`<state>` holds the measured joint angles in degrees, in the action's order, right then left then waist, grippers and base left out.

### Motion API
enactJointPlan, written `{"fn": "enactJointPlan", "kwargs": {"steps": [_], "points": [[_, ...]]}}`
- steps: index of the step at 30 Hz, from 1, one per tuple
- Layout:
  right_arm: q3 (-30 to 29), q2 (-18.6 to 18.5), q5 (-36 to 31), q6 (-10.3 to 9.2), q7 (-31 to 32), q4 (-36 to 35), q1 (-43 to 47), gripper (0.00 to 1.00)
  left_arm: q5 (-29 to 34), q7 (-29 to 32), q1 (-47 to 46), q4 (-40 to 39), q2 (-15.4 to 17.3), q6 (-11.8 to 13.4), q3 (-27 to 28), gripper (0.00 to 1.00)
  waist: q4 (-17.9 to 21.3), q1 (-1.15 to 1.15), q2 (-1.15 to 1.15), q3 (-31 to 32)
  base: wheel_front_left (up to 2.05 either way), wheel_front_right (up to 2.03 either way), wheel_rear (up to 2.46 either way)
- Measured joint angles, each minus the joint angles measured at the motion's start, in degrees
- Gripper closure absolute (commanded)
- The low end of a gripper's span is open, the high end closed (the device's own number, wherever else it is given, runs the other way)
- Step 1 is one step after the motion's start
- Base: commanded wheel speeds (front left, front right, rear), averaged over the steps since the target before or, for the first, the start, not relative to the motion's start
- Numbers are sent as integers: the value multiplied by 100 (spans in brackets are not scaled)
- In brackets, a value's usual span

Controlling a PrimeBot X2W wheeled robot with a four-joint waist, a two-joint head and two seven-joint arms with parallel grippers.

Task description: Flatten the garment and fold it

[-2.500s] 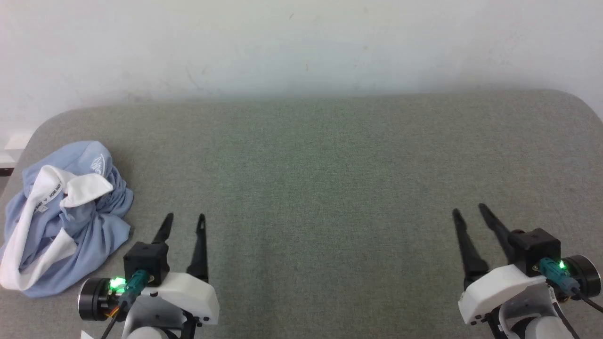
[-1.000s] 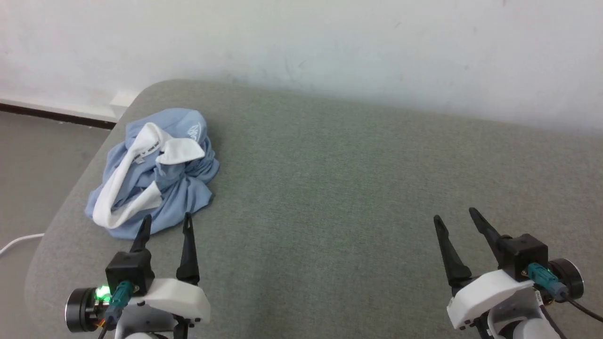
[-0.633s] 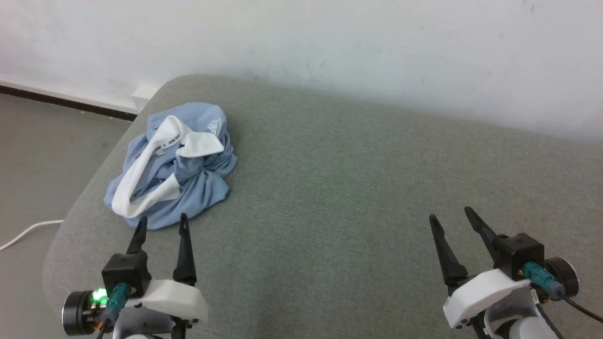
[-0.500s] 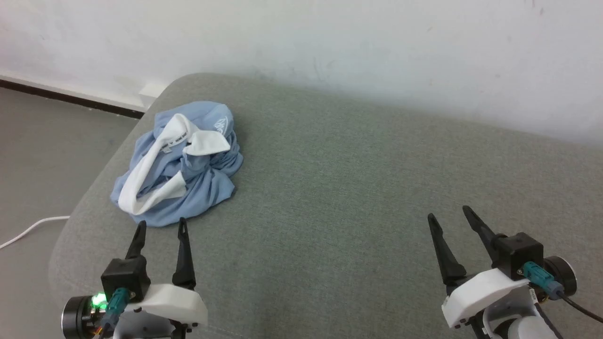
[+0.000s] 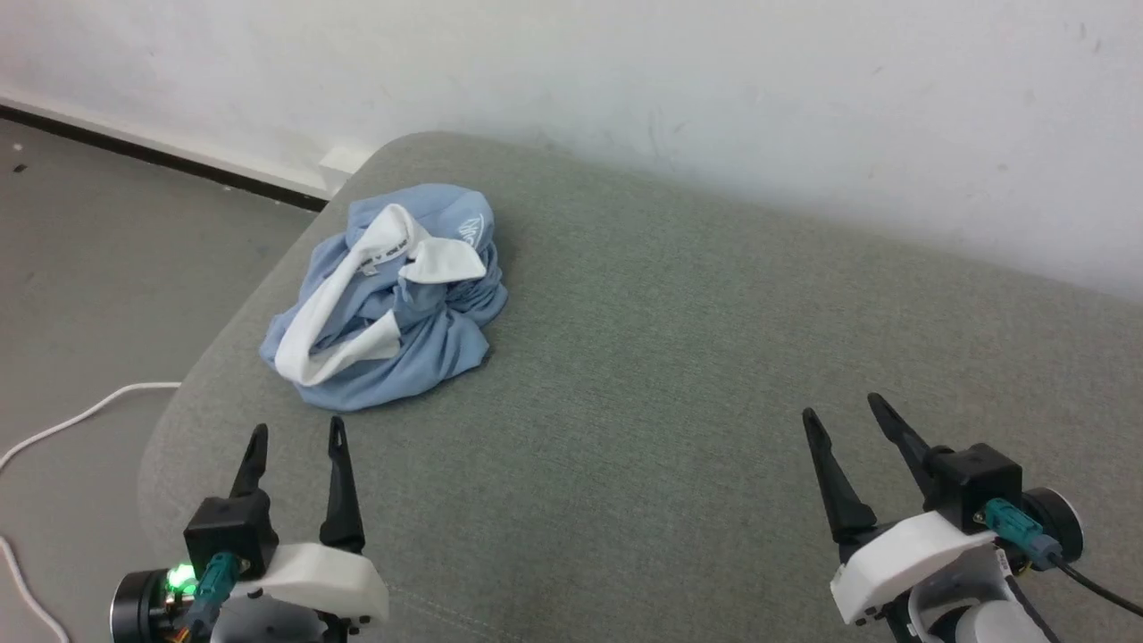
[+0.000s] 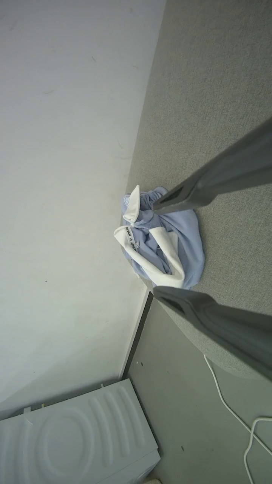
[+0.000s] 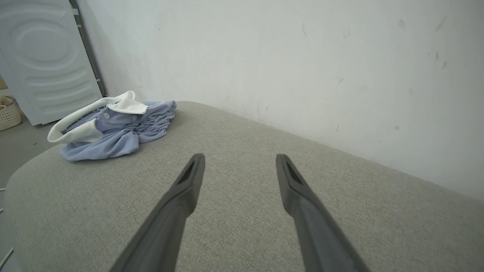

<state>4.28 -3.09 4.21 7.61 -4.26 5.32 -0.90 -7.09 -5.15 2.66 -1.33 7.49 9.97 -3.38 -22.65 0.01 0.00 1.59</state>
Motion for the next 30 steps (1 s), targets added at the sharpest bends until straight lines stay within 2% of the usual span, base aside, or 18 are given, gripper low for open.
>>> {"fn": "enactJointPlan", "kwargs": {"steps": [30], "points": [[176, 2, 191, 0, -185, 192, -34, 0, -355, -280, 194, -138, 230, 475, -168, 0, -846, 0, 0, 59, 0, 0, 0]]}}
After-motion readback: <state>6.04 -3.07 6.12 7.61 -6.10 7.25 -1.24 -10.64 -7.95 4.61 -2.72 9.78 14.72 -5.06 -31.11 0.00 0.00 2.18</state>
